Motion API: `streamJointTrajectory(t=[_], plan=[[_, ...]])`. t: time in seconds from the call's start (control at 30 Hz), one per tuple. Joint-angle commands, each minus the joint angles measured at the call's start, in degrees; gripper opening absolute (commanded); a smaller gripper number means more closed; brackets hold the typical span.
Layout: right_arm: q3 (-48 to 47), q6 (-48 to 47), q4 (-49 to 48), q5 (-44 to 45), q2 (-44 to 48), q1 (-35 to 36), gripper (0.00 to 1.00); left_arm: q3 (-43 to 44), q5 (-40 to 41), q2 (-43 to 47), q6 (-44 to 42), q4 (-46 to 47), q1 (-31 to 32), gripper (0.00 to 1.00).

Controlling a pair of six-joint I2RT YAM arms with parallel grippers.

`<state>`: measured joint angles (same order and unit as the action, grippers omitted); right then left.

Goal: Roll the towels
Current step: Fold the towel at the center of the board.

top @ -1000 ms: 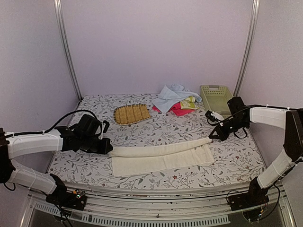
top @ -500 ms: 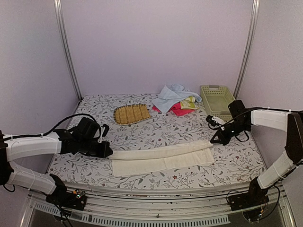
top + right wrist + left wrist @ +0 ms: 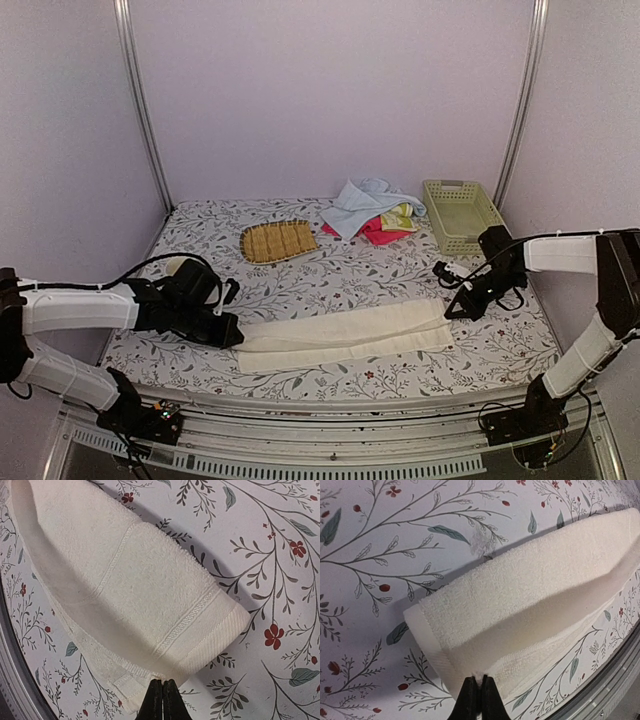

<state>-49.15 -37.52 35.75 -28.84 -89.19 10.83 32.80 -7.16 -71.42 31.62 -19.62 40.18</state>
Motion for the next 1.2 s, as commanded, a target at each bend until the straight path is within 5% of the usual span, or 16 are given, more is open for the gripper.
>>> streamJointTrajectory(t=[0.0, 0.37, 0.5, 0.63, 0.83, 0.93, 1.0, 1.17], plan=[[1.7, -1.9, -0.9, 1.5, -1.9, -0.3, 0.02, -1.9, -0.8, 0.0, 1.3, 0.2, 1.1, 0.00], [2.3, -3.7, 2.6, -0.9, -1.0, -0.3, 0.03, -3.7, 0.5, 4.3, 2.0, 1.1, 3.5, 0.00], [3.1, -7.3, 8.4, -4.0, 4.0, -0.3, 0.12, -3.9, 1.7, 11.8, 2.5, 1.4, 8.2, 0.12], [4.5, -11.0, 11.3, -6.1, 10.6, -0.3, 0.33, -5.8, 5.1, 22.2, 4.4, 1.2, 10.2, 0.30], [0.6, -7.5, 6.9, -7.4, 9.0, -0.2, 0.39, -5.9, 16.8, 27.9, 4.8, 1.5, 8.8, 0.48], [-4.7, -3.6, 6.7, -8.4, 5.0, -0.2, 0.48, -3.4, 16.7, 23.7, 2.7, 0.6, 6.4, 0.43], [-7.1, -0.2, 4.5, -8.2, 3.6, -0.1, 0.97, -1.6, 15.5, 19.5, 1.1, 0.1, 5.3, 0.34], [-12.0, 9.6, 0.0, 1.9, 2.7, 2.7, 0.99, 3.6, 15.0, 10.1, -1.1, -0.4, 5.0, 0.12]])
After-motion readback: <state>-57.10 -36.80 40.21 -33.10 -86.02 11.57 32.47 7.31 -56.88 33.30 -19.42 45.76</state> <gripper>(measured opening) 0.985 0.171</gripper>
